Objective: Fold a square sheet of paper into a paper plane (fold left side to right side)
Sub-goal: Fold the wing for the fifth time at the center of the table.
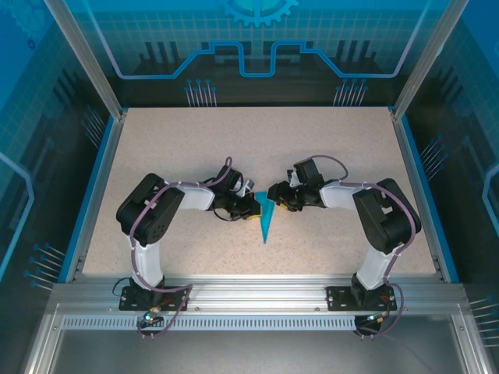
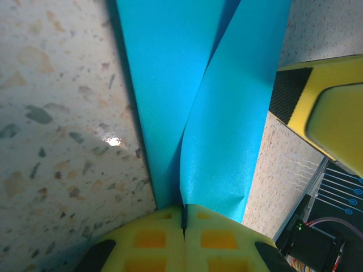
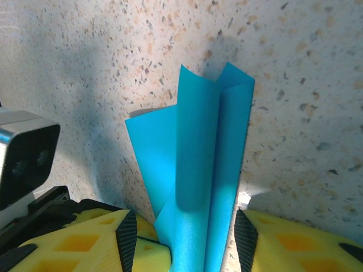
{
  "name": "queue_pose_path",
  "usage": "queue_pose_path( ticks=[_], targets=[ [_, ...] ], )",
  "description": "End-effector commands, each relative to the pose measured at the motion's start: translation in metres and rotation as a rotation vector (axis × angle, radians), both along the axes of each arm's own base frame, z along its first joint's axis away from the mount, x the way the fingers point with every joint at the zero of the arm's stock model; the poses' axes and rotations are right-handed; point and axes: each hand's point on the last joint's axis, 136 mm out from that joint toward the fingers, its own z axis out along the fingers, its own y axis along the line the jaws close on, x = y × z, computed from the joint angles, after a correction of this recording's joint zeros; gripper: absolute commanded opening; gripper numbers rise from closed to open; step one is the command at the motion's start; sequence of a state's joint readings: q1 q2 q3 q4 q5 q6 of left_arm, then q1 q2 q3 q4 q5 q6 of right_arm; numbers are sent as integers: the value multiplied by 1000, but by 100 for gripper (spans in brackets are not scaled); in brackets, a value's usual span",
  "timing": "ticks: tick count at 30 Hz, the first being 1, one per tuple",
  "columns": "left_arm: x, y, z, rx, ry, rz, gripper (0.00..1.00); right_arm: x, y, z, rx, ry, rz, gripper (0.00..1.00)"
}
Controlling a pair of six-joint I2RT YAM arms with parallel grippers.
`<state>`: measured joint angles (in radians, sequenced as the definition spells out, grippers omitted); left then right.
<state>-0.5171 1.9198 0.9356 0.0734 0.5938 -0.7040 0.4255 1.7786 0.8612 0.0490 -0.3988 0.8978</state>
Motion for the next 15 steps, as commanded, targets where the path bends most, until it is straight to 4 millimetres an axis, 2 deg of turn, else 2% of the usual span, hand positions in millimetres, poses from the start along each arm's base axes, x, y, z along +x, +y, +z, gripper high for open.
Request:
queue_pose_path(
  ticks=[1,6,15],
  targets=[
    [1,4,-9,44,4,-4,0,6,12,8,28,-12,30,51],
    [0,4,-10,42,7,-4,0,7,15,9,35,-20,40,51],
    [0,4,-9,40,3,-4,0,2,12,-2,-9,16,37,51]
  ],
)
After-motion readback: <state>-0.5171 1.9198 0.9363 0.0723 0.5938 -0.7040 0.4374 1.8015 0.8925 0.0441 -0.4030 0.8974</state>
